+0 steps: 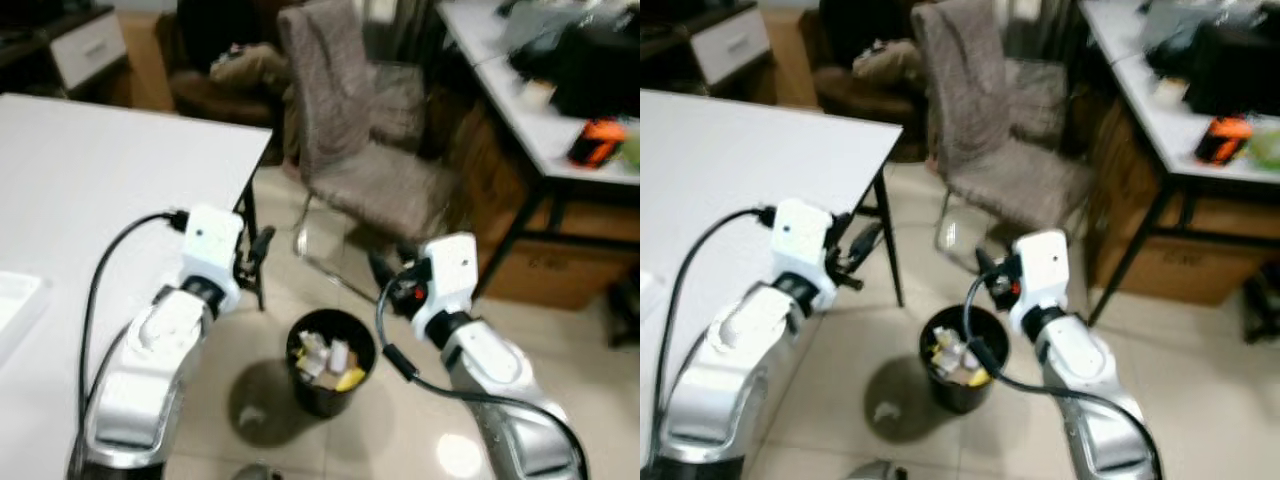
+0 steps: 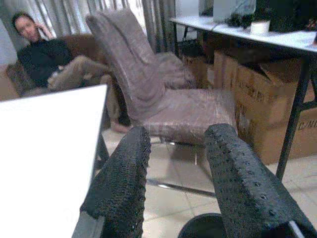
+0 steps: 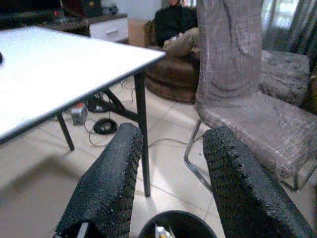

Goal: Picking trash to rubbish bin

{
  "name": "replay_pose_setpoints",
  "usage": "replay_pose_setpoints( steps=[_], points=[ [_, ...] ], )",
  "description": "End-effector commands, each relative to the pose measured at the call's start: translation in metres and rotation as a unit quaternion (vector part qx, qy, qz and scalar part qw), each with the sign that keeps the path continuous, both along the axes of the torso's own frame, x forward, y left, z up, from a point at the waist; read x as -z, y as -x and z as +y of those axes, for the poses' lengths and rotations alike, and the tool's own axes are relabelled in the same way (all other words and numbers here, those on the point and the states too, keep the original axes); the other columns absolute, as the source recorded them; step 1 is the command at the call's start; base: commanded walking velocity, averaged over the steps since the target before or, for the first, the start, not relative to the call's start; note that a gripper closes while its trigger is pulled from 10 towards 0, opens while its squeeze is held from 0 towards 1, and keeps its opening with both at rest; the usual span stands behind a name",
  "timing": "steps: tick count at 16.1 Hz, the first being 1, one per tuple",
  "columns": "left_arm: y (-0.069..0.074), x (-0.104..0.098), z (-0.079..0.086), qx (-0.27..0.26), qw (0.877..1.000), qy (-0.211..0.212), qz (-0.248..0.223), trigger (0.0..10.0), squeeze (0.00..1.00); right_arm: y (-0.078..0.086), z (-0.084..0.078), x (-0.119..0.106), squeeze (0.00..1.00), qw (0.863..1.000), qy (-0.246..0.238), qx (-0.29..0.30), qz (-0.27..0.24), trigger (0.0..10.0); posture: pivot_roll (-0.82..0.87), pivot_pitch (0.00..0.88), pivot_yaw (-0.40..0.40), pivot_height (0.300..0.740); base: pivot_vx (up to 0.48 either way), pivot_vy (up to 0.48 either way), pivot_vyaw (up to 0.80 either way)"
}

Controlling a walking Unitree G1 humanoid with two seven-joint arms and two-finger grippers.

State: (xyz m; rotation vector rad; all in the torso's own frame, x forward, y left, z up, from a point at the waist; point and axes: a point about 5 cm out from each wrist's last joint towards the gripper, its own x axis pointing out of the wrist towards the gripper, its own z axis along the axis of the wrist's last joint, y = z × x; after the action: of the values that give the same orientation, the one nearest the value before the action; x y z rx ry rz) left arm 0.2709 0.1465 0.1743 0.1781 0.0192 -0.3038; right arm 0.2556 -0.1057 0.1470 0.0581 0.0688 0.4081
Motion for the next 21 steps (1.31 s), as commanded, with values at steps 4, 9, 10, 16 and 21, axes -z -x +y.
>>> replay_pose_setpoints(
  steps=[4,9,10,16,21],
  points=[
    [0.001,-0.002,-0.003,0.004,1.0,0.0,-0.002,10.0,0.0,-0.001,-0.006,-0.001,0.0,1.0,0.004,0.011,-0.005,10.0,-0.05,0.0,-0.01,0.74,-0.28,0.0,0.0],
    [0.001,-0.001,-0.004,0.005,1.0,-0.003,-0.002,10.0,0.0,-0.002,-0.005,-0.001,0.0,1.0,0.004,0.008,-0.005,10.0,-0.05,0.0,-0.016,0.74,-0.282,0.0,0.0],
    [0.001,-0.001,-0.003,0.003,1.0,-0.003,-0.002,10.0,0.0,-0.002,-0.005,-0.001,0.0,1.0,0.004,0.008,-0.005,10.0,-0.05,0.0,-0.015,0.74,-0.24,0.0,0.0],
    [-0.004,-0.012,0.008,-0.05,0.998,-0.014,-0.039,10.0,0.0,-0.005,-0.004,-0.002,0.0,0.999,0.033,0.001,-0.013,10.0,-0.04,0.0,-0.025,0.74,-0.04,0.0,0.13],
    [-0.007,-0.017,0.017,-0.084,0.995,-0.031,-0.051,10.0,0.0,-0.006,0.006,-0.003,0.0,0.999,0.041,-0.028,-0.023,10.0,-0.04,0.0,-0.024,0.74,0.0,0.0,0.8]
  ],
)
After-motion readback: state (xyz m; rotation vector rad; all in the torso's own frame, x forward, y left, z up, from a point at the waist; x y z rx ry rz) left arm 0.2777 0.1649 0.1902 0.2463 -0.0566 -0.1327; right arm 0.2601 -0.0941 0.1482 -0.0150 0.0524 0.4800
